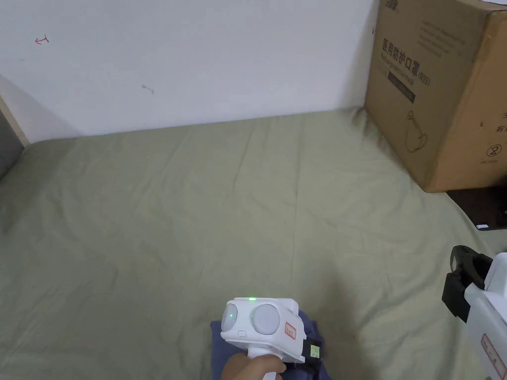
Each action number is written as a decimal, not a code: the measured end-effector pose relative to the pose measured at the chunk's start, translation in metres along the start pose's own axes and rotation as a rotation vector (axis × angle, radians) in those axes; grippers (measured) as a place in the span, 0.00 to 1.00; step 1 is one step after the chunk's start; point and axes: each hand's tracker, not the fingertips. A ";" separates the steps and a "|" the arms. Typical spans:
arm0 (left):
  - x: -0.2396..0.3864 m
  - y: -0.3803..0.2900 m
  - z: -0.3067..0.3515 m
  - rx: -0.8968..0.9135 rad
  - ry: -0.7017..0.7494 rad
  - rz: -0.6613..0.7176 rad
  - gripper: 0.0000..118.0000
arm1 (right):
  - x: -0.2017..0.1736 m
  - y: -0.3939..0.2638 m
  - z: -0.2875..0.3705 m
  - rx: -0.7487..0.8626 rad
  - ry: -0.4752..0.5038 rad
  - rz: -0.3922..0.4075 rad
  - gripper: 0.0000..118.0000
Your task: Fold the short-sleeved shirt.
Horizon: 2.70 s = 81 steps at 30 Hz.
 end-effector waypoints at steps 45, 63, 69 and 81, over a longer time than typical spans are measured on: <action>0.012 -0.089 -0.053 0.507 0.135 -0.176 0.00 | -0.016 0.018 0.011 -0.031 -0.009 -0.003 0.00; -0.011 -0.062 0.196 1.061 0.241 -0.204 0.00 | -0.034 0.039 -0.009 0.146 0.112 0.005 0.00; -0.027 -0.076 0.258 1.187 0.362 -0.233 0.00 | -0.053 0.051 -0.017 0.225 0.148 0.011 0.00; -0.059 -0.105 0.298 1.272 0.547 -0.176 0.00 | -0.078 0.053 -0.015 0.249 0.183 0.020 0.00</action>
